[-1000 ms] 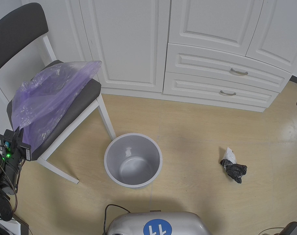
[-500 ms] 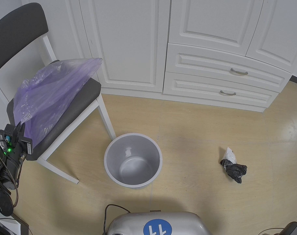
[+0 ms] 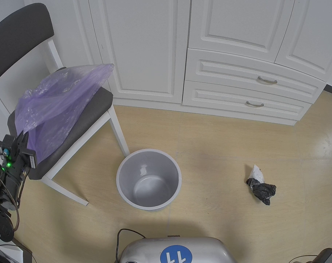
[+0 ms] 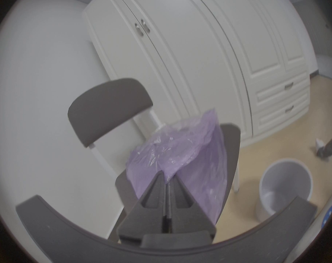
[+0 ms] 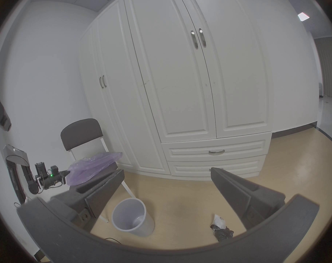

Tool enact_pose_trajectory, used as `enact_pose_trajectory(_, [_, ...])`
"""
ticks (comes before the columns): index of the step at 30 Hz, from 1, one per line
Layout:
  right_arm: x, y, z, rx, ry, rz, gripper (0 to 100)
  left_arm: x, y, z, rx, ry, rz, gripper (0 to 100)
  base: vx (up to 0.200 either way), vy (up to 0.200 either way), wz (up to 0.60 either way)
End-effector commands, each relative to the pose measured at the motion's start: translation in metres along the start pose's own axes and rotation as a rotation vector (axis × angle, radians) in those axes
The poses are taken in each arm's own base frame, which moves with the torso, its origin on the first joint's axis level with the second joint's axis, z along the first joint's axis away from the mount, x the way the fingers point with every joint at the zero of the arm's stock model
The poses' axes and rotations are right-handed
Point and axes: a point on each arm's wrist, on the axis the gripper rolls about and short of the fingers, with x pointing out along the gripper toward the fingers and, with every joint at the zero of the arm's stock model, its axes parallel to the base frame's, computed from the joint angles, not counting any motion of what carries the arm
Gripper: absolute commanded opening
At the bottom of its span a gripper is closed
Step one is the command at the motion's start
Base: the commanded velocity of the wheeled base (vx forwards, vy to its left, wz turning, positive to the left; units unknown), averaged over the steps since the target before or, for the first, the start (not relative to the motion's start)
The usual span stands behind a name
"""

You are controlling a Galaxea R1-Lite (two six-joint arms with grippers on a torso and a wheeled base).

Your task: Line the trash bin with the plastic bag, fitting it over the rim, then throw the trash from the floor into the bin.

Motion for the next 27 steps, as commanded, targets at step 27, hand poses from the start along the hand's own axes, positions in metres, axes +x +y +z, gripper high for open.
enact_pose_trajectory(27, [0.084, 0.037, 0.021, 0.004, -0.22, -0.138, 100, -0.001, -0.056, 0.123, -0.354, -0.524, -0.418, 0, 0.0, 0.0, 0.0])
